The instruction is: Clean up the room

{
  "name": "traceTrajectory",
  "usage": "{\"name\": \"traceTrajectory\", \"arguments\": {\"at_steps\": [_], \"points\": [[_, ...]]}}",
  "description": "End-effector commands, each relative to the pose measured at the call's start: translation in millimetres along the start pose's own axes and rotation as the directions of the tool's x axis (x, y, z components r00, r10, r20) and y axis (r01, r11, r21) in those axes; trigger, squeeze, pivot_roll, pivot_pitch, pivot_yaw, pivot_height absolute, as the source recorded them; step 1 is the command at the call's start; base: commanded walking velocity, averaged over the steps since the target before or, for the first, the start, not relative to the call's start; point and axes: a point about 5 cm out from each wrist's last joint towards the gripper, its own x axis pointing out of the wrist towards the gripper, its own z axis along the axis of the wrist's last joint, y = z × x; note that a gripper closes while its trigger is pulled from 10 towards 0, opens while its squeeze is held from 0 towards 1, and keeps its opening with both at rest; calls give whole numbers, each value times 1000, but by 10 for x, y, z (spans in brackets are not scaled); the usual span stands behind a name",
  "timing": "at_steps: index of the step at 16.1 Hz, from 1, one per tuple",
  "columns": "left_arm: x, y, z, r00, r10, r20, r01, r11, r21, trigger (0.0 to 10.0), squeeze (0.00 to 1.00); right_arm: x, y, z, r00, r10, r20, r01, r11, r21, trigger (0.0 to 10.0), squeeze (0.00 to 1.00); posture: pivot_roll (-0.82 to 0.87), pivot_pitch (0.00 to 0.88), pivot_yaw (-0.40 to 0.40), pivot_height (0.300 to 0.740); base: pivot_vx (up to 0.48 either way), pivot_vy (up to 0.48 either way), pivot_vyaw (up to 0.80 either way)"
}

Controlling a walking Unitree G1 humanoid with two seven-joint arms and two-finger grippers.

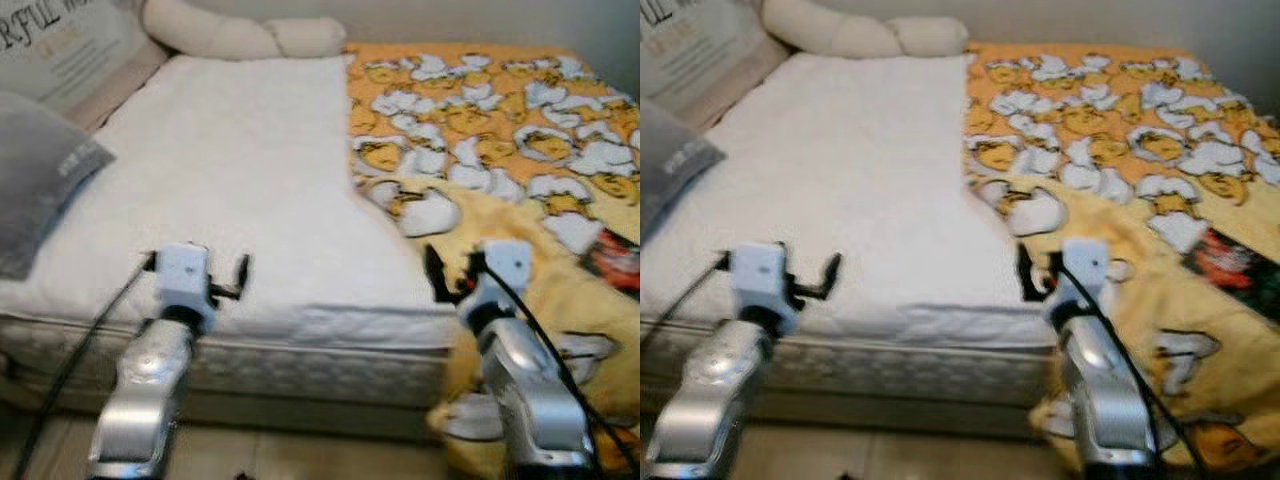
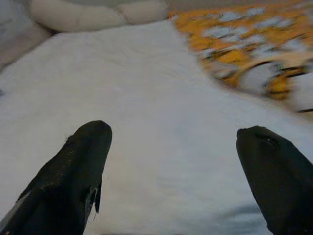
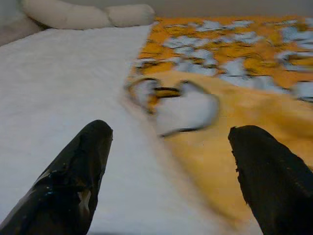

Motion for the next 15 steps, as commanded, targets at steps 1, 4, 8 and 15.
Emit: {"name": "traceTrajectory", "arguments": {"at_steps": [1, 4, 8, 15], "points": [[-4, 71, 53, 1000, 23, 18, -24, 999, 24, 10000, 1000, 25, 28, 54, 1000, 9, 28, -10, 1000, 12, 10000, 0, -7, 0, 35, 740, 0, -480, 0], [-5, 72, 45, 1000, 23, 15, -23, 999, 23, 10000, 1000, 49, 34, 67, 999, 17, 28, -17, 1000, -10, 10000, 0, -9, 0, 36, 740, 0, -480, 0], [6, 71, 53, 1000, 19, 16, -20, 999, 27, 10000, 1000, 67, 29, 76, 999, 22, 30, -21, 999, -33, 10000, 0, -16, 0, 42, 740, 0, -480, 0], [21, 60, 53, 1000, 6, 12, -6, 999, 37, 10000, 1000, 59, -2, 54, 1000, 14, 16, -14, 999, -31, 10000, 0, -25, 0, 55, 740, 0, -480, 717]]}}
